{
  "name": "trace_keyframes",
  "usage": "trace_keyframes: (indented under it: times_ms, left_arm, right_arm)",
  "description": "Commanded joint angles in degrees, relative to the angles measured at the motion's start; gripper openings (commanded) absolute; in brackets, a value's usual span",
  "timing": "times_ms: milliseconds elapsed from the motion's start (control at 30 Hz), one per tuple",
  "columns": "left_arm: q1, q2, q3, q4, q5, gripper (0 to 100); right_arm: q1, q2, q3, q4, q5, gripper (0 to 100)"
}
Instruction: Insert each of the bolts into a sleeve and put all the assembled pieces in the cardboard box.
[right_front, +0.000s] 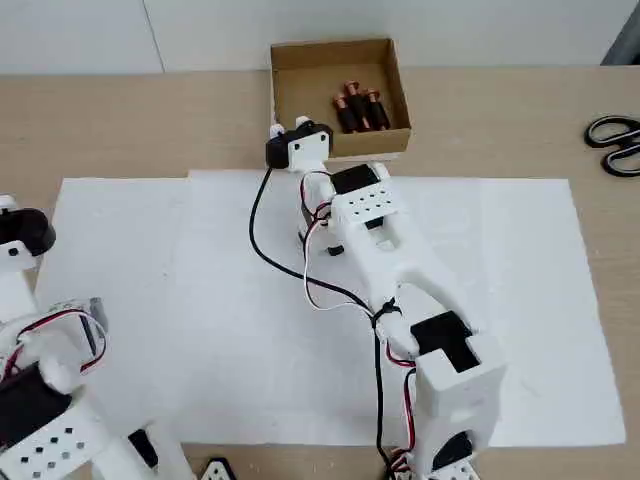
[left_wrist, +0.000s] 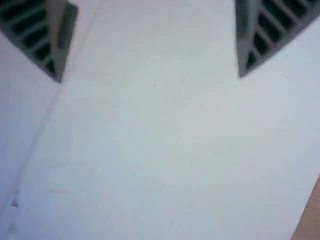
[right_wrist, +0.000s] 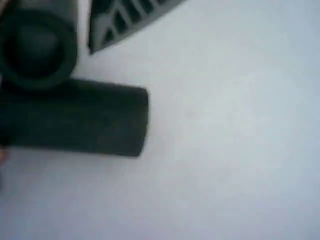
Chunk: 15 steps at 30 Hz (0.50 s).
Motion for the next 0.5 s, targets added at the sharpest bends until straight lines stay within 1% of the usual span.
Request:
trace_keyframes:
  times_ms: [0,200,400,467]
  left_arm:
    - [0.3,-0.5,-2.2,-1.1,0.3,21]
    - [0.3,-0.5,-2.2,-1.1,0.3,21]
    - [0.3,-0.5,-2.2,-1.1,0.3,21]
    - [0.3,-0.5,-2.2,-1.1,0.3,21]
  right_arm:
    - [0.4,0.7,-0.4,-0.8,0.4,15.1]
    - [0.4,4.6,-0.6,-2.5,0.4,15.1]
    - [0.4,4.9,-0.6,-3.1,0.4,14.8]
    - [0.4,5.0,-0.6,-3.2,0.4,12.1]
